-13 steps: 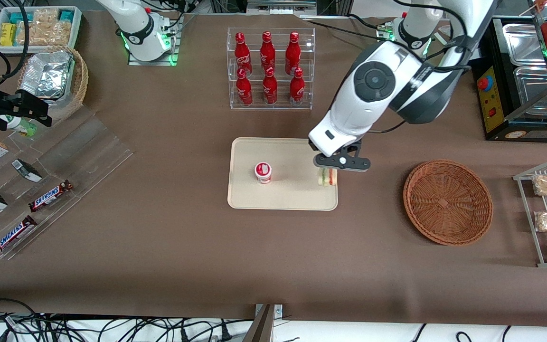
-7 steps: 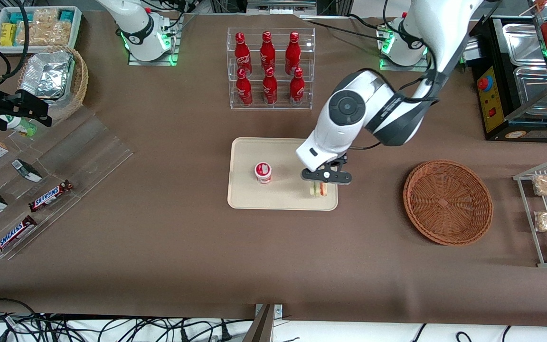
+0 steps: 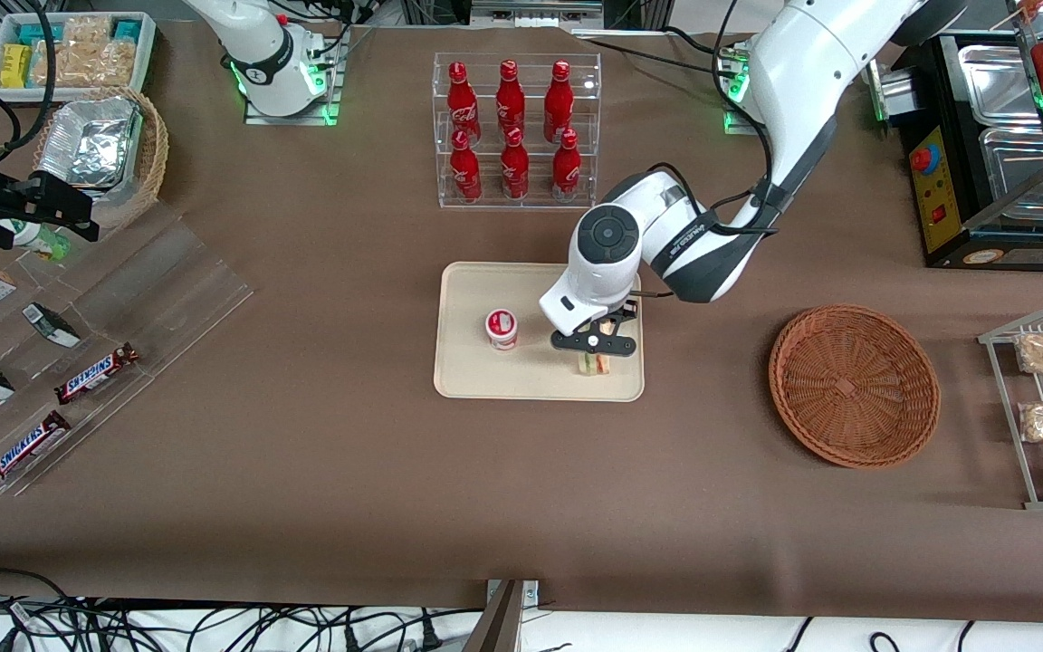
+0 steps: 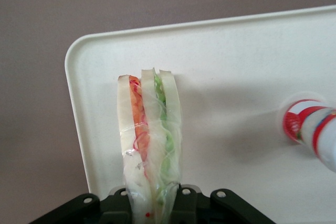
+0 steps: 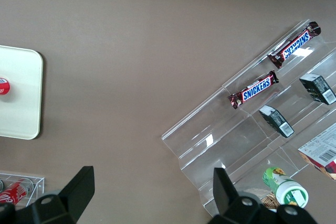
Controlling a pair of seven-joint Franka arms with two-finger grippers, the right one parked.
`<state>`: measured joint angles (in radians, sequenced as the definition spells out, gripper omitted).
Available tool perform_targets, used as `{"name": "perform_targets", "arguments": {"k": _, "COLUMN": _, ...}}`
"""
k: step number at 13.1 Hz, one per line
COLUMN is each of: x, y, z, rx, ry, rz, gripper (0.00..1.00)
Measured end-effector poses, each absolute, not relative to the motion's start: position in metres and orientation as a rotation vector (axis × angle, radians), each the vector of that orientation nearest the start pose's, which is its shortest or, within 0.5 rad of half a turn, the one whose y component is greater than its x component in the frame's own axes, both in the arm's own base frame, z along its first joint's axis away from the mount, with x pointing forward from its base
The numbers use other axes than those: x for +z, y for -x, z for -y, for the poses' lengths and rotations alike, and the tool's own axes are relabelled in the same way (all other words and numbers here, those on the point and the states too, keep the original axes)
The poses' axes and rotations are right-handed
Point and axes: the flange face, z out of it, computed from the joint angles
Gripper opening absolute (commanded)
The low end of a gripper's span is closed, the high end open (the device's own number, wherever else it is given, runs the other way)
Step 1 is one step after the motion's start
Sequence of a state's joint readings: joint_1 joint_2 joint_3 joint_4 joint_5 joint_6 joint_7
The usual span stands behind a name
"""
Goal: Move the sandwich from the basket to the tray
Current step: 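Lower the sandwich onto the tray beside the red cup, then open the left gripper and release the sandwich upright on the tray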
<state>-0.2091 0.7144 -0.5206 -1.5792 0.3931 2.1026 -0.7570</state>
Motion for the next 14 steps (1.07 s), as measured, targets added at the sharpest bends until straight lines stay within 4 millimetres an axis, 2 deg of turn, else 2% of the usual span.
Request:
{"name": "perform_targets", "arguments": {"k": 2, "x": 0.242, "y": -0.551, "z": 0.407, "rx": 0.124, "ry": 3.078, "rz": -0.16, "gripper": 0.09}}
{"name": "perform_targets", "arguments": {"k": 5, "x": 0.231, "y": -0.543, "z": 0.41, "rx": 0.15, "ry": 3.068, "rz": -0.175, "gripper": 0.36}}
{"name": "perform_targets", "arguments": {"k": 7, "x": 0.227, "y": -0.54, "z": 0.412, "rx": 0.158, "ry": 3.064, "rz": -0.175, "gripper": 0.84}}
{"name": "perform_targets", "arguments": {"k": 8, "x": 0.225, "y": -0.539, "z": 0.414, "rx": 0.154, "ry": 3.057, "rz": -0.186, "gripper": 1.0}}
{"name": "perform_targets", "arguments": {"k": 11, "x": 0.217, "y": -0.535, "z": 0.418, "rx": 0.125, "ry": 3.025, "rz": -0.223, "gripper": 1.0}}
{"name": "perform_targets", "arguments": {"k": 14, "x": 0.221, "y": -0.537, "z": 0.419, "rx": 0.113, "ry": 3.03, "rz": -0.217, "gripper": 1.0}}
